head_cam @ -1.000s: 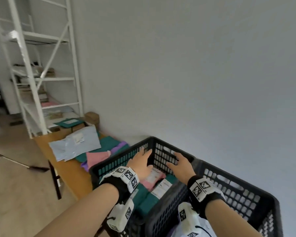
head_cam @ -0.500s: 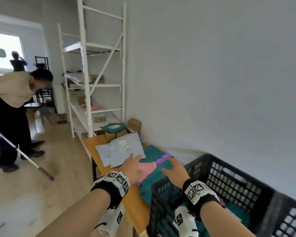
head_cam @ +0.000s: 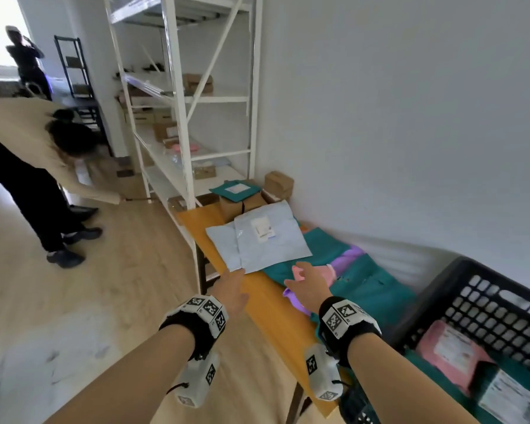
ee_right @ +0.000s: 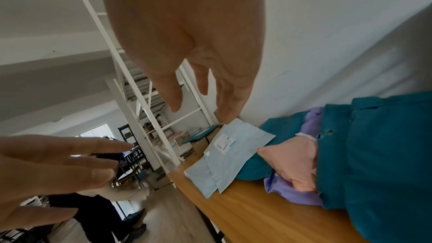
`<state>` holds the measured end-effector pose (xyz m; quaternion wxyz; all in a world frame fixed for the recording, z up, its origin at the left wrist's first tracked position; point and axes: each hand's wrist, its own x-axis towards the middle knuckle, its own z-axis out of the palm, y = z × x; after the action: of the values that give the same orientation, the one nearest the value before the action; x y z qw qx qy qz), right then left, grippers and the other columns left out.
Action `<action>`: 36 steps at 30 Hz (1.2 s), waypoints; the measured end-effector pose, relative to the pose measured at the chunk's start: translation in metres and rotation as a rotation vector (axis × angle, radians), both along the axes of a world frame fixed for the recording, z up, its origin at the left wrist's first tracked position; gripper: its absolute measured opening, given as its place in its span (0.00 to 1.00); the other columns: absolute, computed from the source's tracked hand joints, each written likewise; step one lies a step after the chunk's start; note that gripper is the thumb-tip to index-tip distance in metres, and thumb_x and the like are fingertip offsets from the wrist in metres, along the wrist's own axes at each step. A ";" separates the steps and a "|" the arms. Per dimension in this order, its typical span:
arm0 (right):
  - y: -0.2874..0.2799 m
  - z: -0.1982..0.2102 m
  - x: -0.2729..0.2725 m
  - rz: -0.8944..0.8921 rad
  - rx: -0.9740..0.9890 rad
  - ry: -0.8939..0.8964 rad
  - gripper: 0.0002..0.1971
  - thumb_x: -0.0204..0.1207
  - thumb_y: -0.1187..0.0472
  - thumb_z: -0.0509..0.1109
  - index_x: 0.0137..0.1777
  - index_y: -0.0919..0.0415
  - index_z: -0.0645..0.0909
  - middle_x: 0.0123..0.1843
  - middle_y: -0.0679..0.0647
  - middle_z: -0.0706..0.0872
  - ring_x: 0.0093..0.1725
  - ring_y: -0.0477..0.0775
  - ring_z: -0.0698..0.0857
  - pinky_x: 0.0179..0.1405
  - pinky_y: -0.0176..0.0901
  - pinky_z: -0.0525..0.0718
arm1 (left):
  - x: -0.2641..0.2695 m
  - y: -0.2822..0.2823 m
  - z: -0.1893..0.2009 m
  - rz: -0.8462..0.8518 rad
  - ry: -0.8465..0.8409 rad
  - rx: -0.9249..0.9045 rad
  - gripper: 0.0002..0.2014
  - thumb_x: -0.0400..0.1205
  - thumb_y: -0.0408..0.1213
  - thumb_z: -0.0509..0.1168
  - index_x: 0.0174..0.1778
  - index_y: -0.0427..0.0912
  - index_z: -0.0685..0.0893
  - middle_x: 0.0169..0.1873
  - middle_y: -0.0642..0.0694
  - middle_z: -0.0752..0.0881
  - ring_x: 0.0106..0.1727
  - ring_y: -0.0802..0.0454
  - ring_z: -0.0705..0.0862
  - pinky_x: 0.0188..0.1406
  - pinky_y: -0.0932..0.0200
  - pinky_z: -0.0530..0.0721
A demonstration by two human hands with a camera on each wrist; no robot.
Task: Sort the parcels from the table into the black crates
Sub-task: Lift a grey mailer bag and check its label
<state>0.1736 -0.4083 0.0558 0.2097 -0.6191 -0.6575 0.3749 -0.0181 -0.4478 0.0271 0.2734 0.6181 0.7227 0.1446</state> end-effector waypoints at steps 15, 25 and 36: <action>0.162 -0.098 -0.076 -0.081 -0.146 0.052 0.28 0.81 0.61 0.66 0.79 0.59 0.62 0.75 0.60 0.72 0.71 0.56 0.74 0.62 0.39 0.71 | -0.062 0.156 -0.073 -0.007 0.064 -0.173 0.30 0.85 0.42 0.59 0.82 0.43 0.55 0.80 0.40 0.59 0.80 0.43 0.61 0.73 0.44 0.71; 0.235 -0.136 -0.094 -0.192 -0.239 0.006 0.27 0.81 0.63 0.66 0.78 0.59 0.63 0.75 0.61 0.71 0.72 0.58 0.74 0.68 0.44 0.72 | -0.100 0.241 -0.113 -0.017 -0.019 -0.268 0.31 0.86 0.40 0.59 0.83 0.42 0.53 0.80 0.41 0.59 0.76 0.43 0.68 0.70 0.51 0.72; 0.290 -0.161 -0.142 -0.480 -0.329 0.036 0.27 0.79 0.61 0.67 0.77 0.57 0.64 0.73 0.60 0.72 0.69 0.59 0.76 0.68 0.51 0.77 | -0.150 0.348 -0.147 -0.261 0.047 -0.365 0.30 0.86 0.38 0.58 0.82 0.41 0.53 0.78 0.38 0.64 0.76 0.42 0.68 0.73 0.52 0.69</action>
<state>0.0312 -0.1186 -0.1053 0.2010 -0.7758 -0.4188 0.4270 -0.1678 -0.0996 -0.1197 0.3801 0.6500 0.6568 -0.0395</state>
